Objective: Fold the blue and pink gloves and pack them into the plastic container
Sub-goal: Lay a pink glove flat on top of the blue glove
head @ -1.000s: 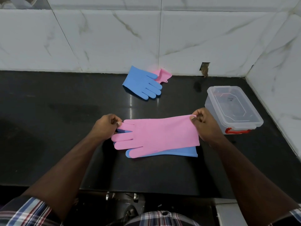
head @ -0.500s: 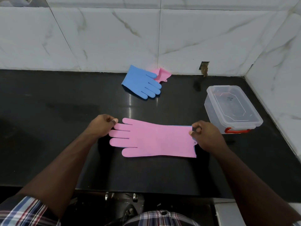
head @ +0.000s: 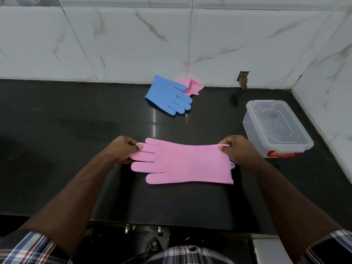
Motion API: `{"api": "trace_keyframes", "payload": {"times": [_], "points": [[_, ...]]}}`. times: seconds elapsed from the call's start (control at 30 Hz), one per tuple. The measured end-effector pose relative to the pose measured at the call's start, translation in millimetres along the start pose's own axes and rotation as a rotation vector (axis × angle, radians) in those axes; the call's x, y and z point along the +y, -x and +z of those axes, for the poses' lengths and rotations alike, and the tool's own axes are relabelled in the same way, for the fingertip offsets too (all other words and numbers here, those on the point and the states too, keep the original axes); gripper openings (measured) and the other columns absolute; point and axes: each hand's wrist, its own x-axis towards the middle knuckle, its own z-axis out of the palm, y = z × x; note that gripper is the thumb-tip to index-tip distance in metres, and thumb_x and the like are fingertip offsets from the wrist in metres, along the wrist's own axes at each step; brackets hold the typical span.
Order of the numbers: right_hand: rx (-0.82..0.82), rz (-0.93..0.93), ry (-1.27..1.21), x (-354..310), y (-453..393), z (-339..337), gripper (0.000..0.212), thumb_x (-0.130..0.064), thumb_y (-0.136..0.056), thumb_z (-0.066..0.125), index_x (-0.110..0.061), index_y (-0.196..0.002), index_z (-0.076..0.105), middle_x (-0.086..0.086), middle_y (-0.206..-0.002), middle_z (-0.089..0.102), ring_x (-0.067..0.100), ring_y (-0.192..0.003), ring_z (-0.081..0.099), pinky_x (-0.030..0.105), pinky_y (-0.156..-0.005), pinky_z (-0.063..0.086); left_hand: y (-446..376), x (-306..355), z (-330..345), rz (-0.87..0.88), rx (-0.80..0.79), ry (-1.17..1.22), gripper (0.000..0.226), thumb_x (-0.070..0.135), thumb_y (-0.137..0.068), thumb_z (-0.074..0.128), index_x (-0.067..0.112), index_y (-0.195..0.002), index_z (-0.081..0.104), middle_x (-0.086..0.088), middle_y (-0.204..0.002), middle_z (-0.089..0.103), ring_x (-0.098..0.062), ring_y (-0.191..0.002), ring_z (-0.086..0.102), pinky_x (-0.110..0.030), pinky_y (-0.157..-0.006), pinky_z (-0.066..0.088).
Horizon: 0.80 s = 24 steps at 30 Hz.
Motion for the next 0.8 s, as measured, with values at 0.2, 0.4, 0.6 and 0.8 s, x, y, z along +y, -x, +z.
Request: {"api": "trace_keyframes", "payload": {"times": [0.2,0.4,0.6,0.8], "points": [[0.120,-0.043,-0.200,-14.8,-4.7,-14.2,0.006,-0.017,-0.095,0.061,-0.014,-0.096,0.067,0.005,-0.090,0.069,0.022,-0.083,0.067,0.032,-0.068,0.054,-9.7,16.9,-6.0,0.098,0.126,0.072,0.014,0.014,-0.095,0.065,0.000,-0.099,0.067,-0.011,-0.083,0.065,-0.016,-0.065,0.059,-0.020,-0.041,0.048],[0.195,-0.045,-0.030,-21.4,-16.5,-15.6,0.036,-0.018,-0.091,0.068,-0.016,-0.126,0.062,0.004,-0.125,0.065,0.022,-0.110,0.063,0.029,-0.091,0.045,-30.7,38.1,-13.2,0.245,0.344,-0.337,0.026,0.026,-0.091,0.069,0.014,-0.114,0.067,0.002,-0.101,0.068,-0.016,-0.091,0.061,-0.029,-0.081,0.046],[-0.077,-0.128,0.097,-12.2,4.8,-9.4,0.023,-0.023,-0.086,0.073,-0.018,-0.109,0.072,-0.001,-0.111,0.070,0.012,-0.095,0.063,0.025,-0.084,0.047,6.4,25.8,15.6,0.506,0.031,-0.497,0.014,0.013,-0.084,0.073,0.020,-0.095,0.074,0.011,-0.091,0.067,-0.010,-0.088,0.062,-0.019,-0.073,0.045],[-0.249,-0.160,0.347,0.2,9.9,-6.1,0.036,-0.036,-0.079,0.079,-0.028,-0.112,0.069,-0.010,-0.111,0.053,0.008,-0.098,0.055,0.022,-0.085,0.044,7.2,-4.2,27.1,0.622,-0.018,-0.676,0.032,0.030,-0.079,0.078,0.028,-0.110,0.067,0.012,-0.108,0.056,-0.008,-0.102,0.050,-0.027,-0.089,0.045]]}}
